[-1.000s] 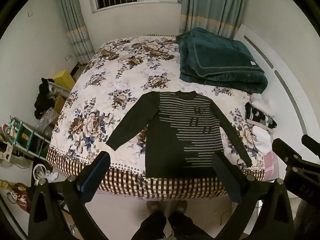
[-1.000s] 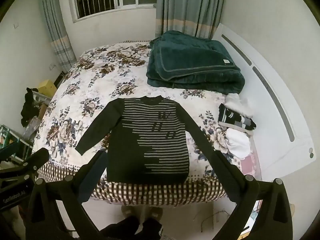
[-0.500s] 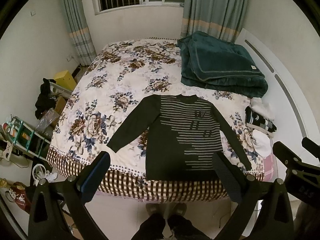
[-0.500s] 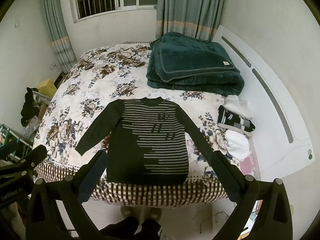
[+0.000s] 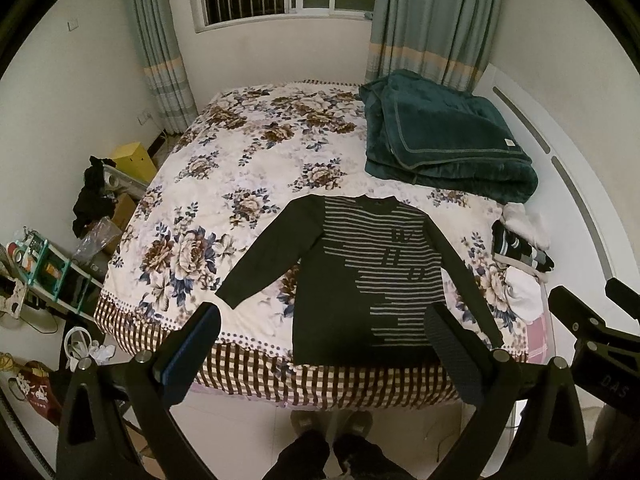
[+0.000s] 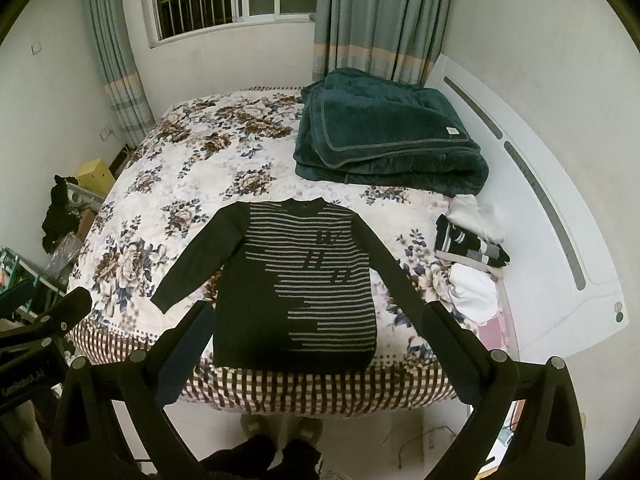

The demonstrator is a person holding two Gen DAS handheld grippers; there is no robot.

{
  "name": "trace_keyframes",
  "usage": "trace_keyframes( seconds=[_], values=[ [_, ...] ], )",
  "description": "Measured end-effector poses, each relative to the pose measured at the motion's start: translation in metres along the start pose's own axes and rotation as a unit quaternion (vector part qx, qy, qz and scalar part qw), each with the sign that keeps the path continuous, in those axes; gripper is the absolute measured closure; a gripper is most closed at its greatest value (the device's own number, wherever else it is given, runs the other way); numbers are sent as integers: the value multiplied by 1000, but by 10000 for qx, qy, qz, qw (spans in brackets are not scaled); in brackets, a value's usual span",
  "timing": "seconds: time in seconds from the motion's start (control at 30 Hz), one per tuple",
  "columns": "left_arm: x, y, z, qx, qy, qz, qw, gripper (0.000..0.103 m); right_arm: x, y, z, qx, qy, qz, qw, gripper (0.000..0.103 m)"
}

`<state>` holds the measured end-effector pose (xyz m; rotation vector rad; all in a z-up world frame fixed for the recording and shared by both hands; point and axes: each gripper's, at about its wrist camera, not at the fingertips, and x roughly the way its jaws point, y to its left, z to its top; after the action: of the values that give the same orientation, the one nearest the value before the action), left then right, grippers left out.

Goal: Fold small clothes

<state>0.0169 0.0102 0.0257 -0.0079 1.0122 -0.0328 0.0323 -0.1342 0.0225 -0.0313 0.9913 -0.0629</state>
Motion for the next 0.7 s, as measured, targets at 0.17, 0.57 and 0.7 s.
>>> trace_keyframes(
  seconds=[0.17,0.57,0.7],
  values=[
    [0,1,3,23,-13,5,10000,0,-1,0,0,-2,-11,-2,10000,0],
    [-3,2,-1,22,-61,25,10000,0,-3,0,0,-4,-29,-6,10000,0],
    [-3,2,1,15,-66,28,10000,0,-4,0,1,-5,-40,-6,10000,0]
  ],
)
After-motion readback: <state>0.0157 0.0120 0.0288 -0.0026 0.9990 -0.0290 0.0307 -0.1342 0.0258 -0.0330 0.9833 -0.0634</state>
